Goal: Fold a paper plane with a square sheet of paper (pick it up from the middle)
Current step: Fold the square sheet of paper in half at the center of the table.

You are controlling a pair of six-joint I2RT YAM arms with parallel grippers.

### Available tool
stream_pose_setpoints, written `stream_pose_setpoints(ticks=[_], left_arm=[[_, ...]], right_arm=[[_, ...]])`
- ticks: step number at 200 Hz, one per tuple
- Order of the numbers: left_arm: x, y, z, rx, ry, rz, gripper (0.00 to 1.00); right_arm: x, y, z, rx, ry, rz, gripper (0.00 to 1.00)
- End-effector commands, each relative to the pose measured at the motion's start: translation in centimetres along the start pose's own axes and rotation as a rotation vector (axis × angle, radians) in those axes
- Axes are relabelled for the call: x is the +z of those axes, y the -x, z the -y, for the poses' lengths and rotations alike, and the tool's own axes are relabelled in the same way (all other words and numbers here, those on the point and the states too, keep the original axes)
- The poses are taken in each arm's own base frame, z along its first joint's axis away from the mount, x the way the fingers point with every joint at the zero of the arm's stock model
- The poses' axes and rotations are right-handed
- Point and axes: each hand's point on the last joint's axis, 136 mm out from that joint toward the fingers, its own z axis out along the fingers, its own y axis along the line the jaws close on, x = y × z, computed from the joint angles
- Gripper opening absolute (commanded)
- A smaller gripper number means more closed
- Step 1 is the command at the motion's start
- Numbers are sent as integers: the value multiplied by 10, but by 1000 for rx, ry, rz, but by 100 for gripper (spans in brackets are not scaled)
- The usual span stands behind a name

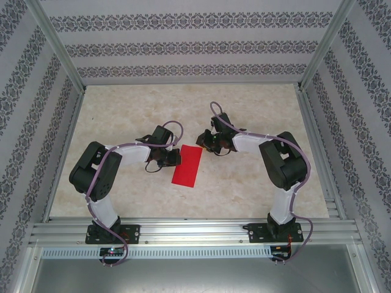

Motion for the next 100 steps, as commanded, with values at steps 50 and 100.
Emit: stream_pose_setpoints(ticks=[50, 100], left_arm=[[12, -43, -41, -25, 155, -126, 7], [10, -41, -40, -22, 157, -119, 7]], right_arm=[[10, -4, 12, -21, -59, -32, 22], [-21, 4, -35, -75, 55, 14, 23]])
